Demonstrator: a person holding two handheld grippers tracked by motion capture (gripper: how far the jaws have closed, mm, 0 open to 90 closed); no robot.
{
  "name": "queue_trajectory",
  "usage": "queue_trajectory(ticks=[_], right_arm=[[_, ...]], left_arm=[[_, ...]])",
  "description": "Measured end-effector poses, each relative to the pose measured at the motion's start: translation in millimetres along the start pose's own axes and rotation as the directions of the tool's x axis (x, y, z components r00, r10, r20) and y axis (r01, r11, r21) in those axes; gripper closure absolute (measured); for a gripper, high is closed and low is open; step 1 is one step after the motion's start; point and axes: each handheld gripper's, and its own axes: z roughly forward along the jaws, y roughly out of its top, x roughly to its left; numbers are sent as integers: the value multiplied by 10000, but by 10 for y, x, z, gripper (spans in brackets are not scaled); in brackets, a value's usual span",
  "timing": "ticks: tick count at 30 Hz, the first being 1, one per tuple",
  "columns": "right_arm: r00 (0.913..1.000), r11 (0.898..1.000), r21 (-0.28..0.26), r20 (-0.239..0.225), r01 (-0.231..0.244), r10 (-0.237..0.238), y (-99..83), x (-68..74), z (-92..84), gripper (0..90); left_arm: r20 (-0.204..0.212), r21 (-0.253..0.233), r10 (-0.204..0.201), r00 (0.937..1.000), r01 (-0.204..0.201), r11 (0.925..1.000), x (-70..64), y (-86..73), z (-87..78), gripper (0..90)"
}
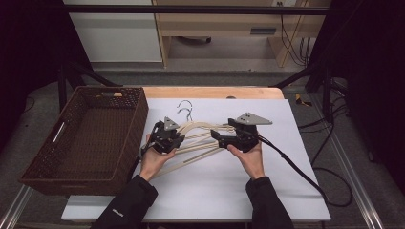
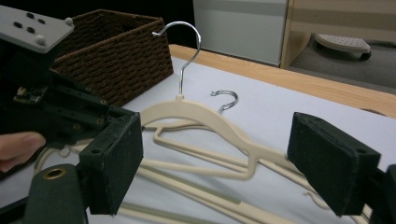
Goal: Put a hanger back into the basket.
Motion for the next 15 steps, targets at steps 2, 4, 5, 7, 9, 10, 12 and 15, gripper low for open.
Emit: queue_trajectory(ticks=[2,4,5,7,9,10,12,15], right_arm=[[10000,10000,-18,-11,39,-39,39,29,59,199],[9998,9998,75,41,184,-184,84,60,135,216],[9998,9997,135,10,207,-207,103,72,187,246],[9996,9993,268,87,258,-260,125,88,259,256],[9996,9990,353,-56,276,-274,142,109,320,280],[9997,9990,375,-105,244,-240,149,115,340,288],[9995,9987,421,-93,294,-290,157,127,373,301],[9993,9981,525,-207,325,-315,171,160,438,343]], left_arm=[[-45,11,99,9999,-99,10000,-41,-8,0,791],[-63,-41,85,9999,-85,10000,-68,-9,-11,791],[-61,-82,114,9999,-114,9999,-81,-15,-20,791],[-78,-97,109,9999,-110,9999,-94,-24,-29,792],[-43,-142,120,9999,-120,9998,-110,-34,-43,793],[-43,-142,120,9999,-120,9998,-110,-34,-43,793],[-34,-115,154,9999,-155,9998,-134,-42,-51,793],[-119,-148,240,9996,-241,9996,-161,-55,-70,793]])
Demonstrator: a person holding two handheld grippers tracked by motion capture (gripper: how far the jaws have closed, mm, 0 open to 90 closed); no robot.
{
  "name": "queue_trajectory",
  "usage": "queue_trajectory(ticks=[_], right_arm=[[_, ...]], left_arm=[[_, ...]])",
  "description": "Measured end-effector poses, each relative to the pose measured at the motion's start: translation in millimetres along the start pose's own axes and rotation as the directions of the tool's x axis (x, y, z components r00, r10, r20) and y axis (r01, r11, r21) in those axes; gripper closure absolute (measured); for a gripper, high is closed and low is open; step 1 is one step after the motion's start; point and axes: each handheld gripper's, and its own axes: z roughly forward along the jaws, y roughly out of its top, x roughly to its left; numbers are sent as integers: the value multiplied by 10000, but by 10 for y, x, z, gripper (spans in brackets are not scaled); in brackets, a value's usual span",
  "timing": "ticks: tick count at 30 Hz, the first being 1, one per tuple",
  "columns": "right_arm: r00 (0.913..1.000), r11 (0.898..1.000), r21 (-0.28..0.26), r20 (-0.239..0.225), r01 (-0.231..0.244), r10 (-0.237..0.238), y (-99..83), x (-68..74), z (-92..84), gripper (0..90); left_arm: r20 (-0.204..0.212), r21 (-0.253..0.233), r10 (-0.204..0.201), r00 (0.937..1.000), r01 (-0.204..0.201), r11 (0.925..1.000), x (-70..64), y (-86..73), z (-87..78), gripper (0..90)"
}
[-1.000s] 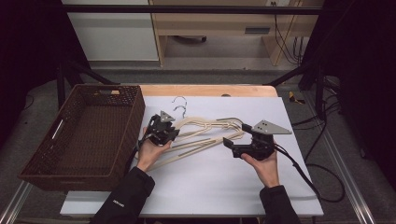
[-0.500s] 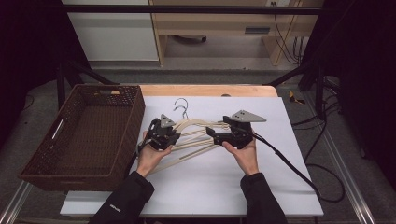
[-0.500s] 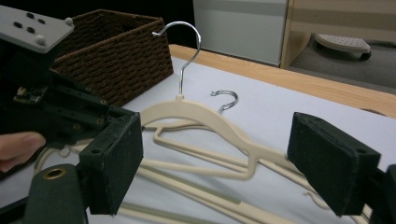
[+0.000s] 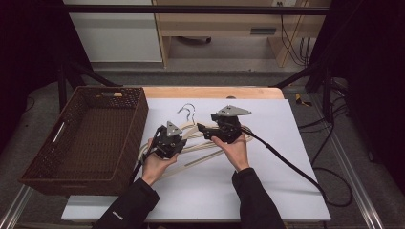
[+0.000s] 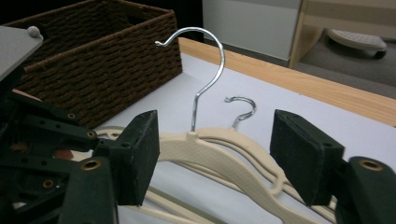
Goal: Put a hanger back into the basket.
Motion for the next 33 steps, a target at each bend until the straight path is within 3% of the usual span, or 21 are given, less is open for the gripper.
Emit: queue_trajectory(ticks=[2,9,12,17,23,28,31,33], right_arm=[[9995,9997,46,-215,-232,233,-7,10,57,409],[9989,9993,343,-458,-117,132,-4,41,158,498],[9976,9992,260,-617,-310,326,15,58,216,581],[9965,9985,361,-718,-408,433,6,42,254,645],[9962,9984,492,-814,-284,324,-20,59,334,719],[9958,9988,336,-829,-359,385,-14,98,335,879],[9964,9993,332,-825,-177,203,-12,103,313,884],[9964,9993,328,-817,-184,210,-11,114,296,886]], left_arm=[[-30,-54,-32,10000,32,10000,-16,-8,-8,794],[-15,-96,30,10000,-31,9999,-60,-13,-43,796],[-14,-101,106,9999,-106,9999,-67,-17,-56,796],[12,-123,123,9999,-123,9998,-80,-18,-66,797],[171,-200,179,9997,-176,9996,-112,-24,-99,800],[288,-202,166,9994,-160,9997,-122,-26,-117,800],[518,-334,54,9986,-37,9994,-98,-17,-137,789],[712,-434,5,9975,26,9991,-61,12,-166,732]])
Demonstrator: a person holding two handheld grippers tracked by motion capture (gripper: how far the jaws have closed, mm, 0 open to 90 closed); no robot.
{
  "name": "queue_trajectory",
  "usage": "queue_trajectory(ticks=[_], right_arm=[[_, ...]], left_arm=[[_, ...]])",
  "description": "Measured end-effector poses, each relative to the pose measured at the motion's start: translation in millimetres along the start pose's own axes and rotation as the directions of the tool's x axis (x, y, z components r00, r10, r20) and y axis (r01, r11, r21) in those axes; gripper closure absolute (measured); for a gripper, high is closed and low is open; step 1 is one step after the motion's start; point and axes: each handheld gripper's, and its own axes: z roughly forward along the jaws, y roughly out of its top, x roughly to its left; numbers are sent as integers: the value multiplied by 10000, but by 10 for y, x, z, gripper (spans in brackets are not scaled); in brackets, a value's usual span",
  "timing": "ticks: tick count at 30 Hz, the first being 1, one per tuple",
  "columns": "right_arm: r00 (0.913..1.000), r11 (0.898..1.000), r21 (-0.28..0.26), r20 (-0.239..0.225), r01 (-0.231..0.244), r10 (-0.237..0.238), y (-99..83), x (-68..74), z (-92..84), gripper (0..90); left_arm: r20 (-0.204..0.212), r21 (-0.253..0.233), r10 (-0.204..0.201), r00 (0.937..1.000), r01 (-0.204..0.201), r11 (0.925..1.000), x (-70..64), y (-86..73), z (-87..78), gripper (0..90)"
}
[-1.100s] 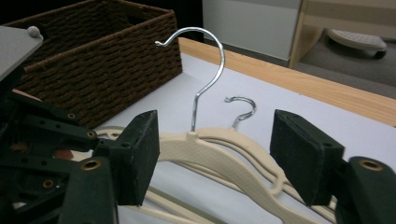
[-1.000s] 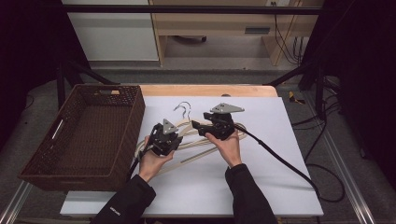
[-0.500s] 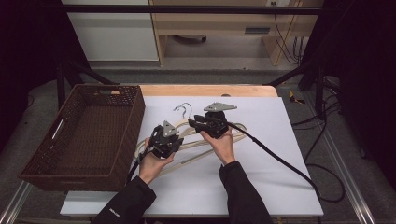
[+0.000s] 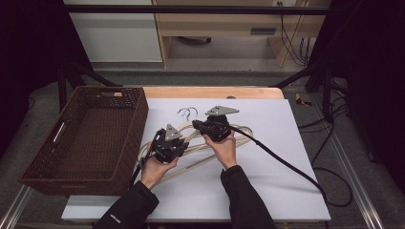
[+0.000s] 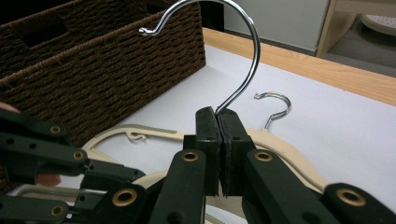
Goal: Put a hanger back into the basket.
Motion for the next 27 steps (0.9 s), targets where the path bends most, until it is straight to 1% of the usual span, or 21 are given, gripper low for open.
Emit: queue_trajectory(ticks=[2,4,6,7,8,10,12,15,16,19,21,22,23,24,26,27], right_arm=[[10000,10000,-34,30,56,-56,-1,15,-16,887],[9999,9999,-15,-28,138,-138,-3,35,-42,887],[9995,9995,-35,-101,303,-303,-7,56,-67,888],[9994,9995,-54,-119,311,-311,-8,73,-81,888],[9992,9993,-74,-149,364,-365,-12,85,-96,887],[9985,9987,-111,-226,494,-496,-18,102,-130,888],[9984,9985,-157,-202,531,-534,-26,112,-160,887],[9982,9985,-183,-296,524,-529,-40,109,-194,887],[9980,9985,-254,-386,489,-499,-51,110,-220,887],[9969,9973,-245,-362,689,-697,-57,124,-250,886],[9971,9975,-271,-369,653,-663,-60,133,-262,885],[9971,9976,-273,-385,642,-653,-63,135,-269,882],[9970,9978,-230,-451,621,-631,-67,136,-282,878],[9968,9975,-232,-434,661,-671,-72,136,-295,868],[9974,9987,-303,-572,418,-435,-80,140,-340,817],[9969,9987,-289,-658,415,-433,-85,138,-373,790]], left_arm=[[287,-235,-155,9995,161,9996,42,28,-37,689],[847,25,-158,9963,157,9999,76,63,-35,642],[1249,124,-173,9920,159,9998,81,78,-19,643],[1491,219,-159,9887,128,9997,83,86,-6,644],[1593,261,-158,9871,118,9996,74,91,2,651],[1714,449,-63,9852,-14,9990,58,102,21,685],[1659,484,13,9861,-95,9988,47,106,24,721],[1762,560,-94,9843,-5,9984,61,113,14,803],[1854,592,-132,9826,22,9982,64,114,14,803],[1893,656,-39,9819,-87,9978,52,123,6,811],[1954,693,41,9807,-179,9974,38,125,-5,817],[2076,722,53,9782,-207,9972,33,123,-10,822],[2203,687,-46,9754,-108,9976,26,119,-10,827],[2302,674,-102,9731,-55,9977,16,119,-13,831],[2380,613,-66,9713,-83,9981,-22,121,-23,837],[2425,565,-9,9701,-132,9983,-43,124,-33,840]])
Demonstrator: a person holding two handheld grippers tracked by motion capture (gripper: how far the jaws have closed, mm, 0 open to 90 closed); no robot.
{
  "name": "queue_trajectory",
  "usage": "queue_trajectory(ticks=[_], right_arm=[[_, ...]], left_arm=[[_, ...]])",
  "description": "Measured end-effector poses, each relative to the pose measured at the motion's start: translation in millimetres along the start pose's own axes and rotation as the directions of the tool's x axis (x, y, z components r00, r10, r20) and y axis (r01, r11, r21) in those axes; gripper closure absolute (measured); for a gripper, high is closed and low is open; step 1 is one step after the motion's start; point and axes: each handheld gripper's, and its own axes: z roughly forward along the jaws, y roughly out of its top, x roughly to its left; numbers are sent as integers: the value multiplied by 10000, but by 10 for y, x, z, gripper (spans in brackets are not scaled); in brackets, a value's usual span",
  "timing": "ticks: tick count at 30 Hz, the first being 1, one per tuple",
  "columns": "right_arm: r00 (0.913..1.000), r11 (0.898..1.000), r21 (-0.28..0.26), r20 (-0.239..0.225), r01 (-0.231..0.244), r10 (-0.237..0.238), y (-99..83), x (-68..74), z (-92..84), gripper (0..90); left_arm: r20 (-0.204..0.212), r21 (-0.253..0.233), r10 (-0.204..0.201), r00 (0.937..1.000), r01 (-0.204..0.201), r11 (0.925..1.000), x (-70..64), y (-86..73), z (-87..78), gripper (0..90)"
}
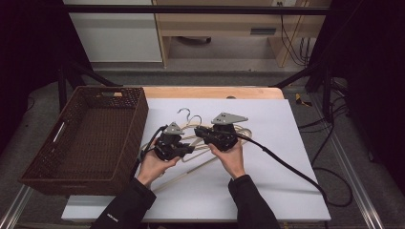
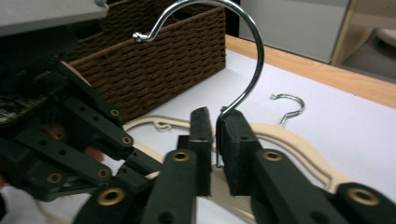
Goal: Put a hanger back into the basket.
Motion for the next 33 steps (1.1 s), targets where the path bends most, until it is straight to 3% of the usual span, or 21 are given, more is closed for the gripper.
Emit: queue_trajectory(ticks=[7,12,18,24,29,33], right_arm=[[9999,9991,-407,32,155,-153,-49,11,-421,602],[9999,9982,-602,70,78,-74,-163,-56,-826,484],[9965,9962,-861,823,-102,173,-423,-155,-1267,337],[9853,9930,-1088,1591,-455,625,-598,-248,-1484,166],[9785,9897,-1287,1874,-630,866,-626,-272,-1570,109],[9780,9882,-1445,1933,-512,789,-624,-269,-1634,84]], left_arm=[[518,-379,15,9987,5,9993,-182,37,-70,861],[280,-767,135,9995,-113,9970,-280,76,-181,865],[19,-1185,206,9998,-203,9928,-354,153,-346,864],[-340,-1635,289,9990,-341,9859,-385,267,-641,864],[-670,-1927,358,9971,-481,9801,-350,379,-929,864],[-820,-2229,433,9957,-607,9729,-313,466,-1196,864]])
